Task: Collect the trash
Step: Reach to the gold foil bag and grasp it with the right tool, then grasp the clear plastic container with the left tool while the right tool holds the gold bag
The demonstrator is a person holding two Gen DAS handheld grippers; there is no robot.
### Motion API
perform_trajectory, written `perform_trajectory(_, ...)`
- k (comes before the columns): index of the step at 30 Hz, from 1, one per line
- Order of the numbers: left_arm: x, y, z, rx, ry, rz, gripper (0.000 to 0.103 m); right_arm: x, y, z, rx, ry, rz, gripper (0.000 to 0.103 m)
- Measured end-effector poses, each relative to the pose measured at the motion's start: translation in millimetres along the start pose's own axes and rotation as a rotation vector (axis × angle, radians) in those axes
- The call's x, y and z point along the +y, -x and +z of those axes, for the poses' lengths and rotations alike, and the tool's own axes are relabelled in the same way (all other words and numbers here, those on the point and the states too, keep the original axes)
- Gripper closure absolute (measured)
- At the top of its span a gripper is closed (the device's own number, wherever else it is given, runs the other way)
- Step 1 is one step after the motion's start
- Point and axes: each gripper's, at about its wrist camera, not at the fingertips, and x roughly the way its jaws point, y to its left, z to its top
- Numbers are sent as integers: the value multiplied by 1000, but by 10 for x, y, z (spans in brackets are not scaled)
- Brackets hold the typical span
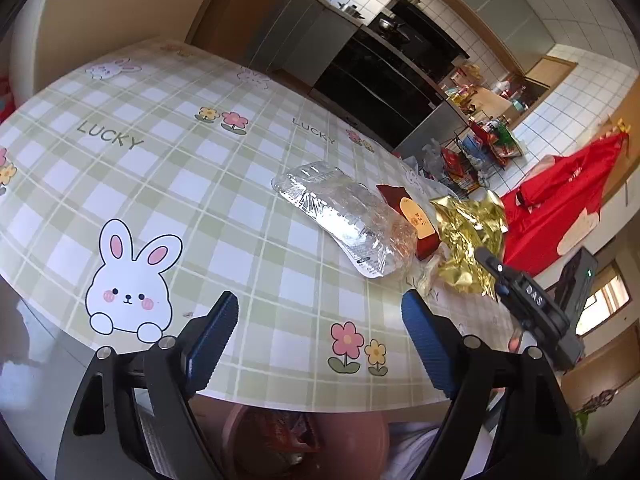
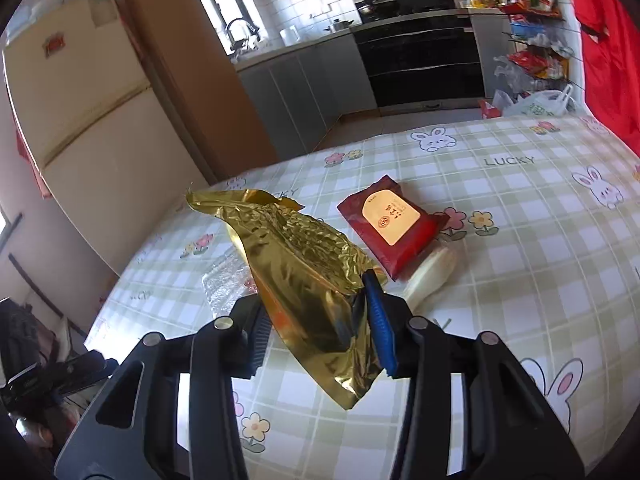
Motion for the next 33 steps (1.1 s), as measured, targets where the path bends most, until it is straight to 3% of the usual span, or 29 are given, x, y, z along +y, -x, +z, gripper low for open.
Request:
perform_trajectory(6, 286, -373, 397, 10, 354, -112, 33, -84, 80, -103, 0, -44, 14, 58)
perform_trajectory(10, 349, -745, 577, 27, 469, -138, 34, -159, 133, -122, -16, -67, -11, 58)
perform_trajectory(22, 262, -1449, 709, 86, 507, -70, 35, -380, 215, -139, -27, -116, -24, 58)
perform_trajectory(26, 236, -1489, 726, 61, 470, -63, 35, -387, 212, -137, -18, -120, -25, 58)
perform_trajectory(28, 235, -1515, 742, 69, 458, -53, 44, -369, 224, -139, -20, -111, -21, 58)
perform_trajectory(29, 238, -1526, 746, 77, 451, -37, 58, -352, 228, -140, -20, -102, -20, 58)
perform_trajectory(33, 187, -1473, 779, 53, 381, -70, 65, -296, 242, -137, -23, -73, -16, 58)
